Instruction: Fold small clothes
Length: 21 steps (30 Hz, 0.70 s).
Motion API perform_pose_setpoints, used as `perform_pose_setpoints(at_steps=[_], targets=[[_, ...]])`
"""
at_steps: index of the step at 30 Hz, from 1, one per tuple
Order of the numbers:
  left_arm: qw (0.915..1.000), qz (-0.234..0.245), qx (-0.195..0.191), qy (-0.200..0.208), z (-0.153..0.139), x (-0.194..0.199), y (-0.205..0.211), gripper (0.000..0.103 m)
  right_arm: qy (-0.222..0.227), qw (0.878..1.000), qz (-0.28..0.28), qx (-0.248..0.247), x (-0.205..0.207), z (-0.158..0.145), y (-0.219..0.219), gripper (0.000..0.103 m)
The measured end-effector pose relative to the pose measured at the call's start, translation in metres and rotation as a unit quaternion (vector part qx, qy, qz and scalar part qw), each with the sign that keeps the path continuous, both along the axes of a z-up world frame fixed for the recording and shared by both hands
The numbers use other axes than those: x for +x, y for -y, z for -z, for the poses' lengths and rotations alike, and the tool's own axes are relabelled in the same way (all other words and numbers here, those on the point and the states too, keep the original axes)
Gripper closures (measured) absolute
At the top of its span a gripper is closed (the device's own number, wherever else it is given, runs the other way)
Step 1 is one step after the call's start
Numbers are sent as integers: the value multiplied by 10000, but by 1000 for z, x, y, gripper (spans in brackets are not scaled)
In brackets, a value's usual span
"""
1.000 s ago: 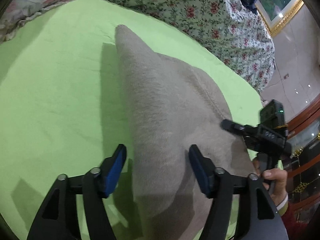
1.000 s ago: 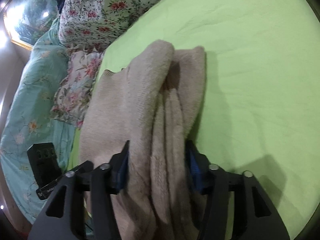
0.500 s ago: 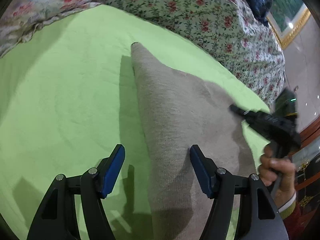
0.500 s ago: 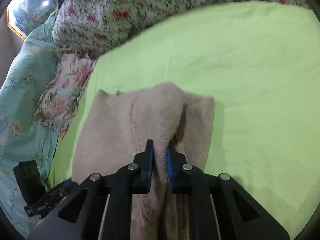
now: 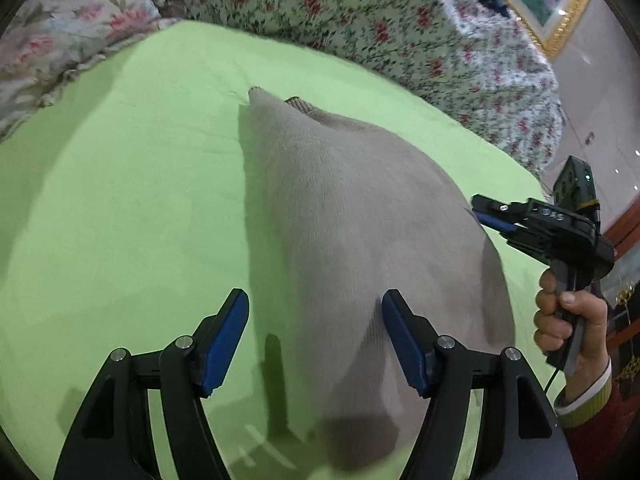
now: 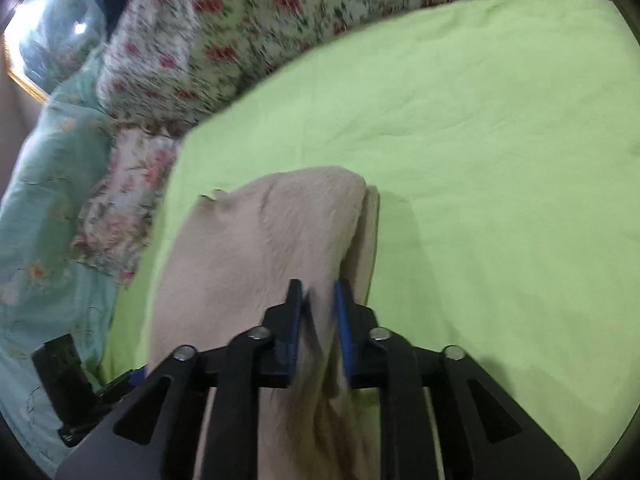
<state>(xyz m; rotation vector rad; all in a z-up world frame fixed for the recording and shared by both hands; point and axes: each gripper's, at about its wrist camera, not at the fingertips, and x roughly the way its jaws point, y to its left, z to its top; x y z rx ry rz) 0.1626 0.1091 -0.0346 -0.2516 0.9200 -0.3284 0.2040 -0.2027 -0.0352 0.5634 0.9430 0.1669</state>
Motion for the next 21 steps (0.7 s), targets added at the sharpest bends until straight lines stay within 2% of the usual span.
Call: perform_pose_setpoints(at_steps=[3, 9, 14, 18, 20, 21], targets=[[9998, 16, 58, 174, 1, -39, -6, 33, 248, 9997, 41, 82, -47, -13, -3, 55], [9991, 285, 245, 212, 23, -91, 7, 34, 241, 9996, -112, 113, -120, -4, -19, 55], [9981, 267, 506, 215, 38, -86, 28, 34, 92, 9996, -254, 19, -130, 11, -34, 55], [9992, 67, 259, 305, 32, -73, 29, 34, 196, 9993, -326, -1, -127, 11, -42, 55], [9974, 11, 549, 456, 32, -69, 37, 34, 285, 9987, -398, 119, -124, 10, -45, 55], [9954, -10, 842, 467, 35, -67, 44, 34, 306, 9984, -432, 214, -123, 10, -46, 61]])
